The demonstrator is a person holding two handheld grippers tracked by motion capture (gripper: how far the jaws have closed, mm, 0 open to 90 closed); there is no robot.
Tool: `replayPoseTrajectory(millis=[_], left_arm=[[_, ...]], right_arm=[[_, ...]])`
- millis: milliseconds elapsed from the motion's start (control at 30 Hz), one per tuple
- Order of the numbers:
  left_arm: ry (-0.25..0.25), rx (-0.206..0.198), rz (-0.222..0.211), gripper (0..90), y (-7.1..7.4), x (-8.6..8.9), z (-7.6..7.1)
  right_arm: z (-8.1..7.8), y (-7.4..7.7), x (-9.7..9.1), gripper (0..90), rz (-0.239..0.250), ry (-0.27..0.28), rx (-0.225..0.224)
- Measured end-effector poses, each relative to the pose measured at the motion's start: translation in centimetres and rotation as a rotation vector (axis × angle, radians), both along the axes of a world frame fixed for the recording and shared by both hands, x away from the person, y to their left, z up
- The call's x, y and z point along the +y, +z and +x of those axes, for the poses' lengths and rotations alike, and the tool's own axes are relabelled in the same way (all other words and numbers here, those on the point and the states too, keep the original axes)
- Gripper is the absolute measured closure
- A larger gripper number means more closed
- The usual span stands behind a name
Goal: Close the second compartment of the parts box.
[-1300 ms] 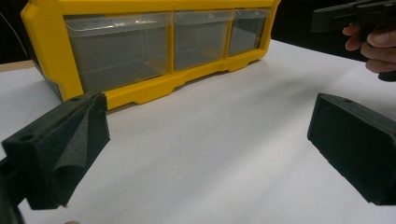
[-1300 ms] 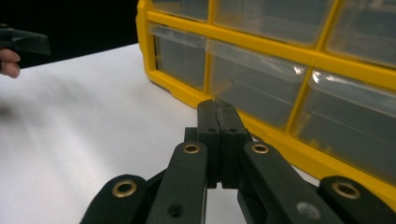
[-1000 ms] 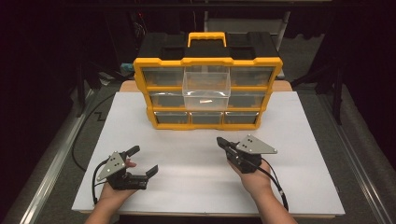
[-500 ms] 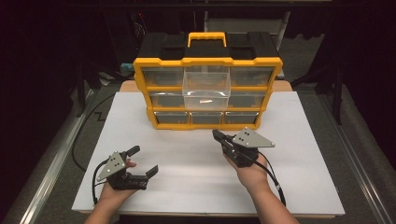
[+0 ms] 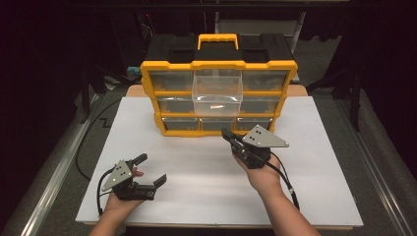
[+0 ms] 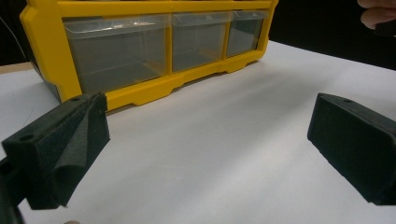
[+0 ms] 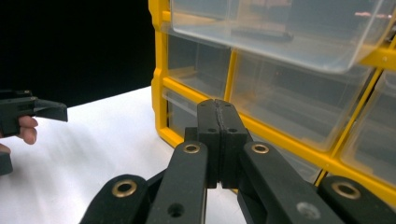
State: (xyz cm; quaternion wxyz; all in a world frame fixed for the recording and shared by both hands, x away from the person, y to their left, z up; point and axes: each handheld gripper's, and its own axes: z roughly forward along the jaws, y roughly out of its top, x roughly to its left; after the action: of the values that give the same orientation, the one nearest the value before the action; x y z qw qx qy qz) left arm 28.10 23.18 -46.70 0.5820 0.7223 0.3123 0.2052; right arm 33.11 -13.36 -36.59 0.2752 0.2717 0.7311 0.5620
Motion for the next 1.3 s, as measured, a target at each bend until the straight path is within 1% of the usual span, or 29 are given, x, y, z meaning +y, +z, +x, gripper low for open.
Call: replayPoseTrajectory(millis=[267, 500, 733, 1067, 1300], left_arm=[[0.001, -0.004, 0.006, 0.5, 0.0, 0.1, -0.1], [0.000, -0.006, 0.002, 0.5, 0.1, 0.1, -0.2], [0.001, -0.008, 0.001, 0.5, 0.1, 0.1, -0.2], [-0.006, -0.008, 0.003, 0.5, 0.1, 0.0, -0.2], [-0.004, -0.014, -0.004, 0.5, 0.1, 0.1, -0.2]], right_arm=[[0.2, 1.3, 0.4, 90.0, -0.002, 0.001, -0.026], [0.3, 2.5, 0.8, 90.0, 0.009, 0.002, -0.044], [0.5, 3.2, 1.1, 90.0, 0.015, -0.001, -0.058], [0.9, 4.4, 1.3, 90.0, 0.044, -0.012, -0.086], [1.0, 5.5, 1.7, 90.0, 0.047, -0.006, -0.107]])
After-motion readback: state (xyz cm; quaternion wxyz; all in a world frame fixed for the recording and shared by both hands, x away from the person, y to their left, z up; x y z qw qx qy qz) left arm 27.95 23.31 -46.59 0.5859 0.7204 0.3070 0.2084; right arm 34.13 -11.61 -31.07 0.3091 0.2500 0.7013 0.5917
